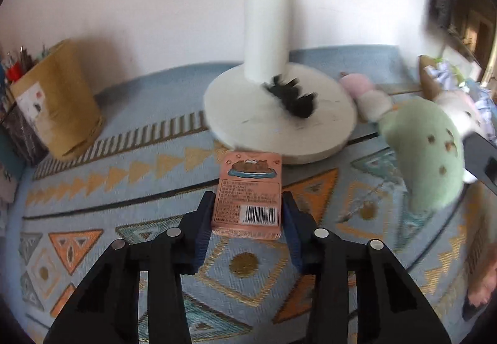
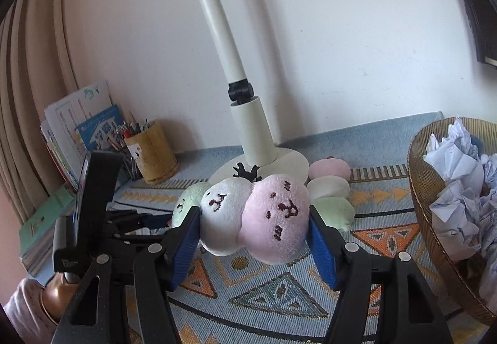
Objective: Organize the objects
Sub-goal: 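Carry the snack box and plush dango to the basket and open both tools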
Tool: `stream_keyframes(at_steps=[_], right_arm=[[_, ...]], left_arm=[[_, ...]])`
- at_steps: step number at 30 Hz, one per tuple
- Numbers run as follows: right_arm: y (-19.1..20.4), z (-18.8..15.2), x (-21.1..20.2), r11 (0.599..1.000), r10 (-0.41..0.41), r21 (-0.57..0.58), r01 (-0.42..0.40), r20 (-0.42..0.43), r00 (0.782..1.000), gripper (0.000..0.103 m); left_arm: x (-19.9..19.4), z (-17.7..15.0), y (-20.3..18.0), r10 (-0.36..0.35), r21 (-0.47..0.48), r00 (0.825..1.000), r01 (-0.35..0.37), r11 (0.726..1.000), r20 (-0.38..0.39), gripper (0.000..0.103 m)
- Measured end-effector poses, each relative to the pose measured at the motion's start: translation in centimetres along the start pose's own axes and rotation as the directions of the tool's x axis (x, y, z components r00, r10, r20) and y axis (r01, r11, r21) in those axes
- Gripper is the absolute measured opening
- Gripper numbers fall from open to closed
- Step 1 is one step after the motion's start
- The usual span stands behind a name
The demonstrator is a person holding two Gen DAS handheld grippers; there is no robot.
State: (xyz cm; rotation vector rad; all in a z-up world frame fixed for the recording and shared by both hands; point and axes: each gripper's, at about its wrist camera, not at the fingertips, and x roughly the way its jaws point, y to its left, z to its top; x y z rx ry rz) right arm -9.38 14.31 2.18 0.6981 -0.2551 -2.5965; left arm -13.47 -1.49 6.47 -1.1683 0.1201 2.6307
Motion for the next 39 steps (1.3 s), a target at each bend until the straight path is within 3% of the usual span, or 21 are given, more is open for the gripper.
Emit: stream_keyframes(at_steps=[1, 2, 4, 13, 18, 27, 39], right_arm=[[-0.3, 0.0, -0.3, 1.0, 0.012, 0.016, -0.012, 0.013, 1.0, 0.064], [-0.8, 0.0, -0.6, 0.999, 0.024, 0.038, -0.026, 0.03, 0.999, 0.064], [-1.7, 0.0, -0.9, 0.996, 0.044, 0.078, -0.048, 0.049, 0.998, 0.064], [-4.2, -0.2, -1.5, 0.977, 0.039, 0.208, -0.053, 0.07, 0.997, 0.064], [-4.1, -0.1, -1.7, 0.979, 0.029, 0.197, -0.044, 0.078, 0.997, 0.064], [-3.6, -0.1, -1.6, 0.984, 0.033, 0.172, -0.044, 0.069, 0.997, 0.064], [-4.3, -0.2, -1.4, 0.978, 0.037, 0.204, -0.049, 0.062, 0.997, 0.064]], left_arm=[[-1.1, -0.2, 0.2, -0.059, -0.013, 0.997, 0.06, 0.998, 0.052, 0.038], [-2.0, -0.4, 0.4, -0.063, -0.029, 0.993, 0.067, 0.997, 0.097, 0.038], [-3.4, -0.8, 0.9, -0.008, -0.068, 0.987, 0.019, 0.998, 0.159, 0.038], [-3.7, -0.6, 0.9, -0.012, -0.074, 0.987, 0.024, 0.997, 0.163, 0.038], [-5.0, -0.7, 1.1, 0.023, -0.094, 0.968, 0.0, 0.996, 0.251, 0.038], [-4.4, -0.5, 2.9, 0.018, -0.187, 0.978, 0.022, 0.982, 0.208, 0.038], [-4.4, -0.8, 3.8, 0.013, -0.234, 0.979, 0.035, 0.972, 0.201, 0.038]])
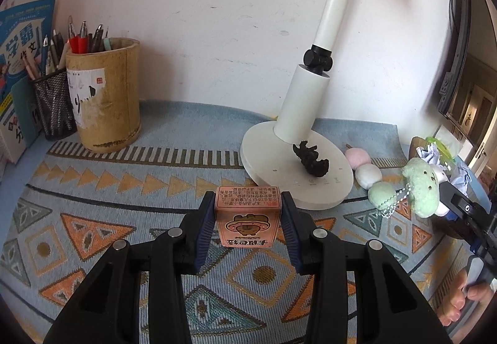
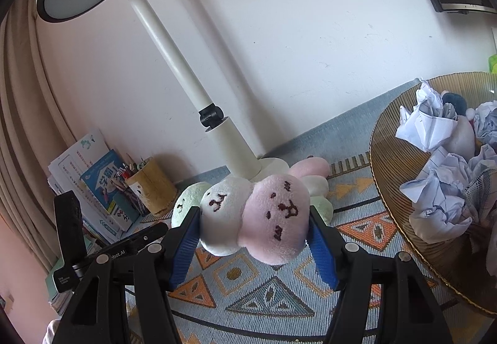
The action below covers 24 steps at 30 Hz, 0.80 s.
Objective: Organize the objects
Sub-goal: 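Carry the snack box and plush dango to the basket and open both tools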
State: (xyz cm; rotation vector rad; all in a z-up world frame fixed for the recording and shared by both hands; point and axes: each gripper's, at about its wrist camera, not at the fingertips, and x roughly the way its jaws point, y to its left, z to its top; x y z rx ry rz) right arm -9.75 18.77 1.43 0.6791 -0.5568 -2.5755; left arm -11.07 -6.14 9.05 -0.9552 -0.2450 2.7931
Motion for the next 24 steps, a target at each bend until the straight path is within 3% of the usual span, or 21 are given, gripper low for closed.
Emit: stream_keyframes(at_steps=[11, 14, 24], right_arm=[[-0.4, -0.4, -0.2, 0.999, 0.024, 0.032, -0.024, -0.013, 1.0, 0.064], [-0.9, -0.3, -0.5, 0.993, 0.067, 0.098, -0.065, -0.022, 0.997, 0.064], [-1.6, 3.9, -5.8, 0.988, 0.096, 0.112, -0.104, 0.074, 0.993, 0.064]], left_arm=[[0.5, -0.3, 1.0, -0.012, -0.047, 1.0, 0.011, 0.999, -0.009, 0.038], [0.6, -0.5, 1.5, -0.009, -0.092, 1.0, 0.009, 0.996, -0.004, 0.038], [-0.3, 0.5, -1.8, 0.049, -0.101, 0.999, -0.048, 0.994, 0.005, 0.038]])
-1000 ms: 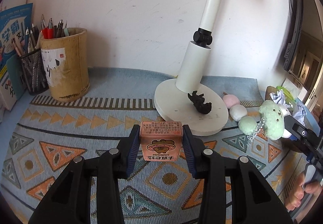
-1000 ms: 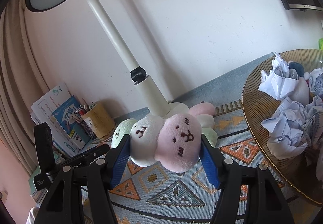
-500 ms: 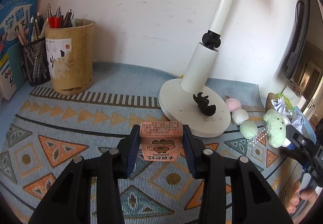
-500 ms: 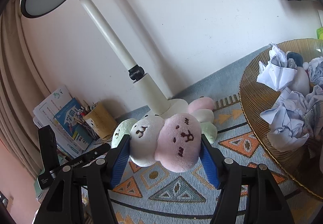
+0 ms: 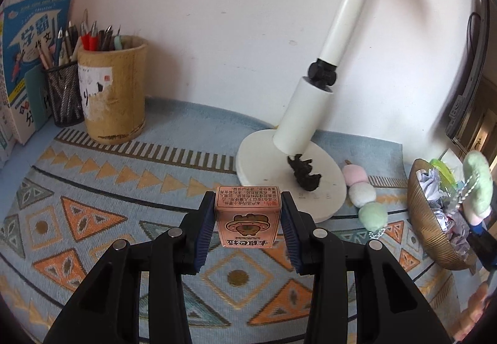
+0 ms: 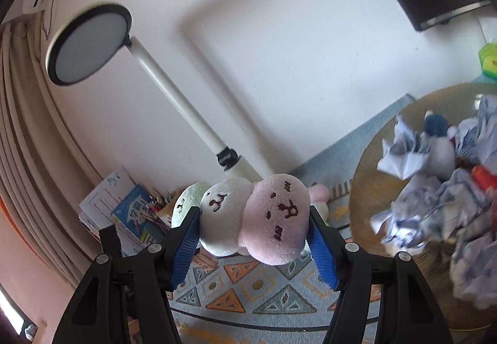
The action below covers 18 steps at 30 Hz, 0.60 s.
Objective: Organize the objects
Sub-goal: 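Carry the snack box and plush dango to the basket and open both tools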
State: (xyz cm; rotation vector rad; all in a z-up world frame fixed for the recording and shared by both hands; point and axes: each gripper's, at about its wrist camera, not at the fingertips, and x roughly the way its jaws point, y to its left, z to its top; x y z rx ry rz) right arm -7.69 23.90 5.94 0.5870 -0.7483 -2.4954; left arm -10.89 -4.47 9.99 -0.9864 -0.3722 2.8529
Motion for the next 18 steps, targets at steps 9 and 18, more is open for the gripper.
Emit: stream_keyframes(at_steps=[9, 18], right_arm=[[0.0, 3.1, -4.0, 1.0, 0.01, 0.013, -0.011, 0.061, 0.998, 0.064], [-1.5, 5.9, -7.3, 0.999, -0.037, 0.007, 0.036, 0.107, 0.994, 0.064]], left_arm=[[-2.8, 0.7, -4.3, 0.03, 0.093, 0.997, -0.037, 0.995, 0.071, 0.038], [-4.7, 1.5, -8.7, 0.01, 0.147, 0.995, -0.025, 0.989, 0.099, 0.038]])
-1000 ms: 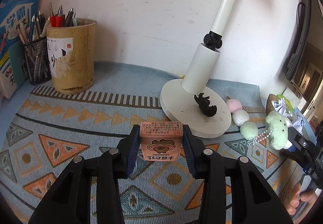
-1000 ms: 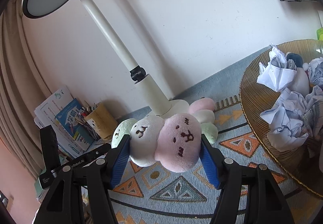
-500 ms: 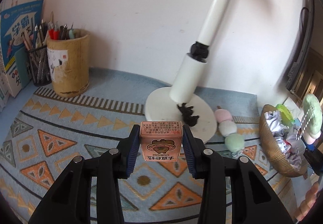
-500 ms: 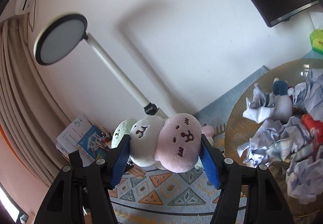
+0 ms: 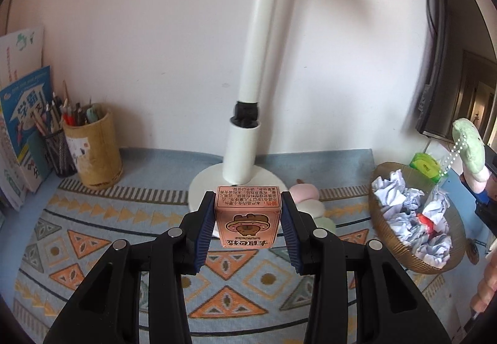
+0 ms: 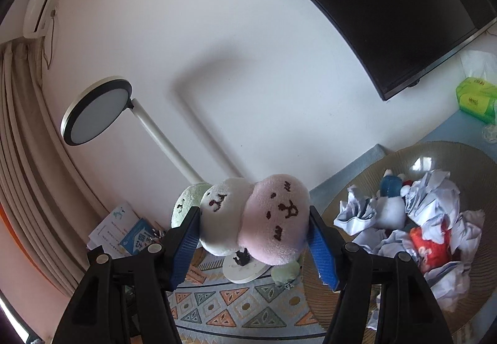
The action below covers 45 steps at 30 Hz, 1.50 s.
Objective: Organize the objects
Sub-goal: 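Carry the snack box and plush dango to the basket and open both tools, then grasp the black figurine with the left tool while the right grasps the second plush dango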
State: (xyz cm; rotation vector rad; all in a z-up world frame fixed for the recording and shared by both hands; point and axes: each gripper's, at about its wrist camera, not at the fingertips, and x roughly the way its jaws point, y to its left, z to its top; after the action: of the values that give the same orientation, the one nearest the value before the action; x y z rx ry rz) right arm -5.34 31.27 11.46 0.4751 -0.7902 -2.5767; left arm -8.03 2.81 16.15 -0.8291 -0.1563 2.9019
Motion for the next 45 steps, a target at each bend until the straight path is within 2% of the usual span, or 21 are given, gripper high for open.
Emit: stream_keyframes(at_steps=[3, 7, 12, 17, 19, 20, 22, 23, 24, 25, 26, 29, 30, 32, 33, 34, 38, 41, 44, 45], right_arm=[[-0.4, 1.1, -0.8, 0.999, -0.026, -0.029, 0.026, 0.01, 1.0, 0.064], [-1.6, 3.1, -1.5, 0.992, -0.094, -0.082, 0.095, 0.017, 0.995, 0.064], [-4.3, 6.2, -1.8, 0.976, -0.19, -0.108, 0.19, 0.011, 0.982, 0.065], [-6.7, 8.0, -0.8, 0.963, -0.25, -0.112, 0.246, -0.019, 0.968, 0.065], [-7.1, 8.3, 0.1, 0.951, -0.284, -0.136, 0.278, -0.024, 0.959, 0.074], [-7.5, 8.4, 0.7, 0.945, -0.3, -0.144, 0.293, -0.029, 0.953, 0.077], [-8.3, 8.4, 2.2, 0.937, -0.332, -0.14, 0.319, -0.075, 0.94, 0.103], [-8.9, 8.4, 3.2, 0.927, -0.367, -0.141, 0.349, -0.132, 0.921, 0.103], [-9.3, 8.2, 3.7, 0.918, -0.39, -0.149, 0.369, -0.16, 0.907, 0.103], [-9.5, 8.2, 4.0, 0.911, -0.405, -0.156, 0.382, -0.165, 0.899, 0.103], [-9.6, 8.0, 4.0, 0.907, -0.413, -0.16, 0.39, -0.158, 0.897, 0.103], [-9.4, 7.8, 3.7, 0.908, -0.411, -0.156, 0.39, -0.143, 0.9, 0.103], [-9.2, 7.8, 3.6, 0.907, -0.413, -0.149, 0.393, -0.134, 0.901, 0.103], [-8.8, 7.9, 3.6, 0.909, -0.411, -0.135, 0.394, -0.128, 0.903, 0.103], [-8.4, 7.9, 3.7, 0.913, -0.403, -0.124, 0.388, -0.129, 0.906, 0.103], [-7.8, 8.0, 3.7, 0.918, -0.393, -0.114, 0.38, -0.128, 0.91, 0.103], [-4.7, 8.2, 4.4, 0.931, -0.36, -0.101, 0.35, -0.111, 0.926, 0.103], [-0.7, 7.5, 5.8, 0.93, -0.354, -0.146, 0.338, -0.104, 0.929, 0.103], [3.3, 5.7, 7.4, 0.913, -0.369, -0.232, 0.336, -0.115, 0.922, 0.103], [4.6, 4.3, 8.2, 0.898, -0.388, -0.28, 0.34, -0.137, 0.912, 0.103]], left_arm=[[-0.3, 0.5, -2.1, -0.032, 0.022, 0.999, 0.032, 0.999, 0.003, 0.038], [-0.6, 1.1, -6.9, -0.136, 0.078, 0.991, 0.136, 0.988, -0.002, 0.038], [0.4, 1.2, -13.7, -0.312, 0.112, 0.949, 0.316, 0.942, -0.054, 0.038], [2.6, 0.3, -18.0, -0.395, 0.108, 0.911, 0.407, 0.907, -0.116, 0.038], [3.5, -0.3, -19.1, -0.41, 0.107, 0.901, 0.426, 0.898, -0.144, 0.038], [4.2, -0.6, -19.6, -0.415, 0.098, 0.894, 0.434, 0.896, -0.167, 0.041], [5.7, -1.1, -19.9, -0.417, 0.059, 0.878, 0.441, 0.895, -0.237, 0.071], [6.8, -1.5, -20.2, -0.418, 0.03, 0.856, 0.448, 0.894, -0.304, 0.103], [7.9, -2.0, -20.4, -0.433, -0.008, 0.824, 0.462, 0.887, -0.365, 0.102], [8.4, -2.3, -20.3, -0.458, -0.039, 0.802, 0.481, 0.876, -0.384, 0.102], [8.5, -2.5, -20.1, -0.468, -0.051, 0.796, 0.487, 0.872, -0.383, 0.102], [8.0, -2.5, -19.7, -0.441, -0.015, 0.822, 0.468, 0.884, -0.361, 0.102], [7.9, -2.4, -19.4, -0.435, -0.009, 0.826, 0.463, 0.886, -0.359, 0.102], [7.6, -2.1, -18.6, -0.448, -0.017, 0.822, 0.473, 0.881, -0.352, 0.102], [7.5, -1.9, -18.1, -0.436, -0.015, 0.83, 0.46, 0.888, -0.348, 0.102], [7.2, -1.6, -17.5, -0.409, -0.003, 0.847, 0.433, 0.901, -0.339, 0.102], [6.5, 0.3, -13.5, -0.368, -0.003, 0.881, 0.384, 0.923, -0.296, 0.103], [7.0, 1.8, -8.7, -0.259, 0.004, 0.931, 0.269, 0.963, -0.258, 0.102], [7.9, 2.3, -3.9, -0.143, 0.045, 0.956, 0.159, 0.986, -0.255, 0.102], [8.5, 2.2, -3.0, -0.107, 0.07, 0.963, 0.128, 0.989, -0.249, 0.102]])
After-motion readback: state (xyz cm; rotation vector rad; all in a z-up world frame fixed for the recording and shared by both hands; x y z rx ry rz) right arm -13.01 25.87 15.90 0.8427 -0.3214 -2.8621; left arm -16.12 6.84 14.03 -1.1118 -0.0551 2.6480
